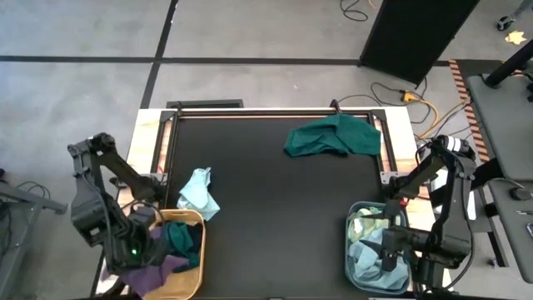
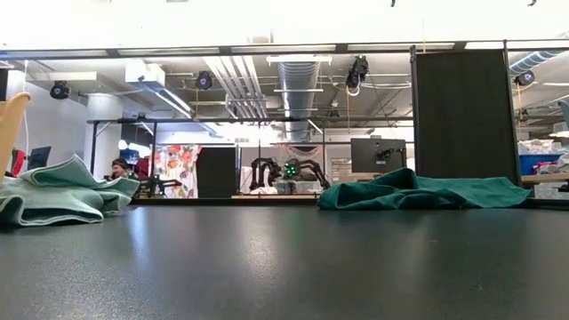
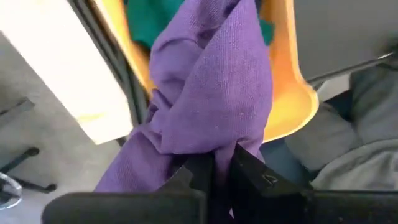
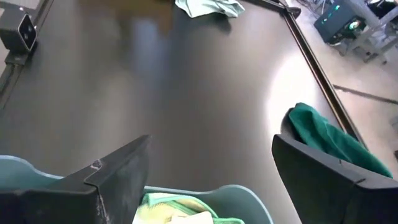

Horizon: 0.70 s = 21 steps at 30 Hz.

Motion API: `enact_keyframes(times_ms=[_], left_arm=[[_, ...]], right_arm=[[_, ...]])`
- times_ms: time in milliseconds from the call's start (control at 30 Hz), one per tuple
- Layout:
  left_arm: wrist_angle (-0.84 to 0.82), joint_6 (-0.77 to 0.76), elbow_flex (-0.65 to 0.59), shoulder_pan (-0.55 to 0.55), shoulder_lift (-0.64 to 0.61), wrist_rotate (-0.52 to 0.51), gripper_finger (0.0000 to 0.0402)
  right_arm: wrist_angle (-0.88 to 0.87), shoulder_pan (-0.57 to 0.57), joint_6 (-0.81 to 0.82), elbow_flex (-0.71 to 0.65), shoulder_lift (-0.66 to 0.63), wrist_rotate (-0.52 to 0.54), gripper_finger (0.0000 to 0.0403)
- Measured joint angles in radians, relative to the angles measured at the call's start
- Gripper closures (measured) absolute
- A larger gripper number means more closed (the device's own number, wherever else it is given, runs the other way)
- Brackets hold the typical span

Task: Sort microfiber towel by color & place in baskets
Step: Put the violet microfiber towel into the yellow bin

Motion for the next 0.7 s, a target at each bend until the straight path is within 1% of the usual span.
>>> enact_keyframes(times_ms=[67, 167, 233, 333, 467, 700], left_arm=[[0.062, 0.002, -0.033, 0.003, -0.008, -0.002, 0.0391], [0.138, 0.032, -0.060, 0.017, -0.011, -0.076, 0.0391], [0.156, 0.052, -0.062, 0.028, -0.007, -0.116, 0.0391], [0.161, 0.111, -0.062, 0.047, 0.015, -0.145, 0.0391], [0.160, 0.204, -0.064, 0.085, 0.053, -0.155, 0.0391], [0.184, 0.449, -0.076, 0.175, 0.155, -0.150, 0.0391]], right_arm=[[0.002, 0.000, 0.020, -0.002, 0.001, -0.001, 0.0078], [0.002, 0.000, 0.025, -0.007, 0.001, -0.016, 0.0078], [0.001, 0.000, 0.025, -0.015, 0.001, -0.019, 0.0078], [0.003, 0.000, 0.035, -0.026, 0.001, -0.037, 0.0078], [0.004, 0.000, 0.073, -0.050, 0.001, -0.045, 0.0078], [0.004, 0.000, 0.072, -0.084, 0.002, -0.045, 0.0078]])
